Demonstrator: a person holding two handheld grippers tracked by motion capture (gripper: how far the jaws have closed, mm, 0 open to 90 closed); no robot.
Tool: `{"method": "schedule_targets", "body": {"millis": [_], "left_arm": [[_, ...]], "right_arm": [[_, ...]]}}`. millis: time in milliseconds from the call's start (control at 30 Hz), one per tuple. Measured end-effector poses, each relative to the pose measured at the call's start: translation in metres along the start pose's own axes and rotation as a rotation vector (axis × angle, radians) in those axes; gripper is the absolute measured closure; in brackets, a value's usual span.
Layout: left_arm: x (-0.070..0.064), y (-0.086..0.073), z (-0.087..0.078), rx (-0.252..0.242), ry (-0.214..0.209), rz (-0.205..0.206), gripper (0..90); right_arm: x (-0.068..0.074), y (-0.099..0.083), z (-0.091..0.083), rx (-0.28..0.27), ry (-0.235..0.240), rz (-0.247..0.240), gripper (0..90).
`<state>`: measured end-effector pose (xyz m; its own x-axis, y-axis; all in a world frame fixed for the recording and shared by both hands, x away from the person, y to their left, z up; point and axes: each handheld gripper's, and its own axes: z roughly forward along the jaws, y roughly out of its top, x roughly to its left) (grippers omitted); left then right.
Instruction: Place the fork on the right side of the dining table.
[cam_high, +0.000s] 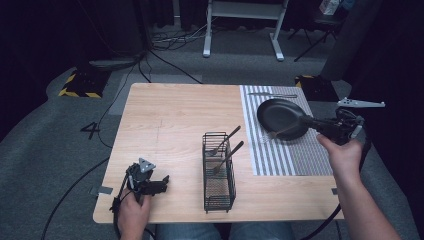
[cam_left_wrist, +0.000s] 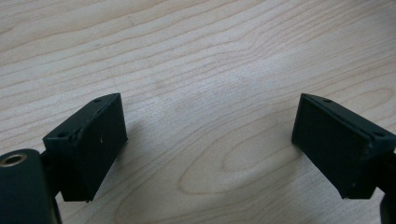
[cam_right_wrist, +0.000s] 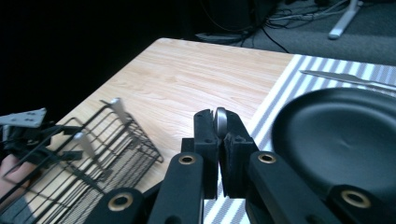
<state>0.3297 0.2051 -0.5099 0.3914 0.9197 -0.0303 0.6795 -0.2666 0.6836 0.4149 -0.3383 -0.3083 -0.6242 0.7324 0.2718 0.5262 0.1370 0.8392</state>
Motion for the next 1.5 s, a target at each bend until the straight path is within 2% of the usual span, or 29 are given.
{"method": "schedule_targets", "body": {"millis": [33,267,467,767,867,967,1200,1333,1367,1500], "left_arm": [[0.0,0.0,0.0,0.0,0.0,0.0,10.2],[0.0,0.0,0.0,0.0,0.0,0.0,10.2],[0.0,0.0,0.0,0.0,0.0,0.0,10.2],[0.0,0.0,0.0,0.0,-0.001,-0.001,10.2],[0.0,0.0,0.0,-0.001,-0.001,-0.002,10.2],[0.0,0.0,0.0,0.0,-0.001,-0.001,10.2],[0.0,0.0,0.0,0.0,0.0,0.0,10.2],[0.0,0.0,0.0,0.0,0.0,0.0,10.2],[0.0,0.0,0.0,0.0,0.0,0.0,10.2],[0.0,0.0,0.0,0.0,0.0,0.0,10.2]], "right_arm": [[-0.007,-0.001,0.004,0.005,-0.007,0.013,86.9],[-0.023,-0.006,0.018,0.034,-0.029,0.046,86.9],[-0.042,-0.021,0.034,0.06,-0.029,0.11,86.9],[-0.056,-0.027,0.04,0.074,-0.06,0.142,86.8],[-0.062,-0.031,0.043,0.072,-0.071,0.164,86.8],[-0.07,-0.037,0.047,0.075,-0.063,0.212,86.8],[-0.072,-0.04,0.049,0.085,-0.051,0.245,86.8],[-0.071,-0.043,0.054,0.098,-0.062,0.245,86.8],[-0.073,-0.045,0.056,0.1,-0.065,0.264,86.7],[-0.077,-0.048,0.056,0.084,-0.074,0.284,86.1]]}}
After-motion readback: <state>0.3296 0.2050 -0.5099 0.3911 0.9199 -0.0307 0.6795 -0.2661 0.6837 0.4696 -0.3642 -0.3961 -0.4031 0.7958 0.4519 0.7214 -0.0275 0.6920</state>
